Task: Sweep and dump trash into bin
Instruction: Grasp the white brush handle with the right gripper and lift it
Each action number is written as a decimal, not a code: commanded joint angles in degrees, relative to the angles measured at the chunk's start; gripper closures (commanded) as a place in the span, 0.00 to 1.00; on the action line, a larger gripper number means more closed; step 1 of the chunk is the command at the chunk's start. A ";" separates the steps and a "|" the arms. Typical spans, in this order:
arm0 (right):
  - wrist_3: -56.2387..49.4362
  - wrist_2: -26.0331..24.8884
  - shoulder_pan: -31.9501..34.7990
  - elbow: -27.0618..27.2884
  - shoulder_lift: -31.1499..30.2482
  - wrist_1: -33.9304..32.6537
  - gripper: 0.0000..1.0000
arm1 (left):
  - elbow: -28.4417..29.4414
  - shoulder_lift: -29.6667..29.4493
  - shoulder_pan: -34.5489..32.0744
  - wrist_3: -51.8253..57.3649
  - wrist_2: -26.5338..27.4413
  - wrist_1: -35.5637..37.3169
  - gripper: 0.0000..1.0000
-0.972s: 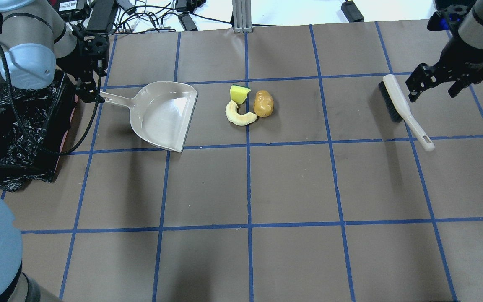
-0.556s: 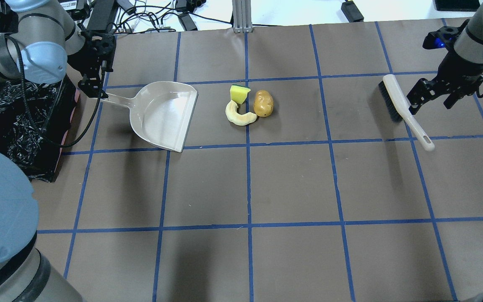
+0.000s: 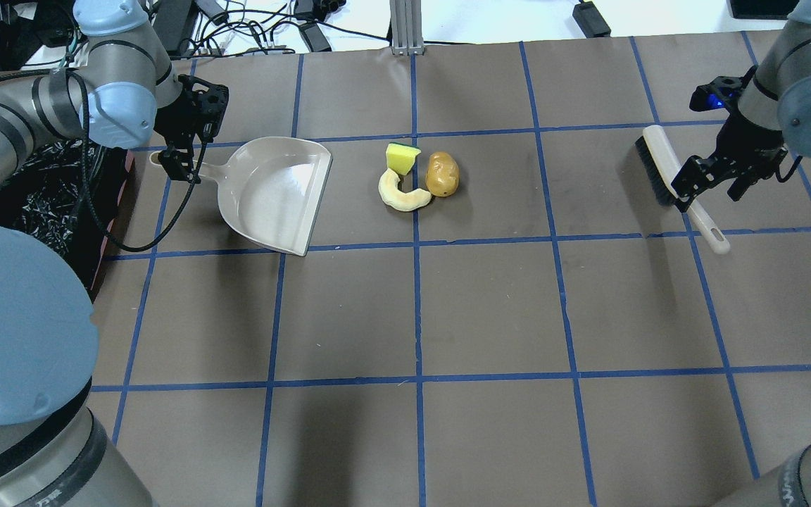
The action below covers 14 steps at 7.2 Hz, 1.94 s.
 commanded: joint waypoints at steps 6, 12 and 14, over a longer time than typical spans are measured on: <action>0.15 -2.27 -0.97 5.02 0.87 -3.72 0.18 | -1.40 -0.16 0.98 0.66 3.67 -1.70 0.05; 0.77 -2.01 -0.98 4.84 0.70 -3.72 0.43 | -2.54 0.45 0.98 2.24 3.58 -0.47 0.40; 0.77 -2.01 -0.98 4.75 0.70 -4.07 0.69 | -2.72 0.63 0.81 2.24 3.84 -0.29 0.87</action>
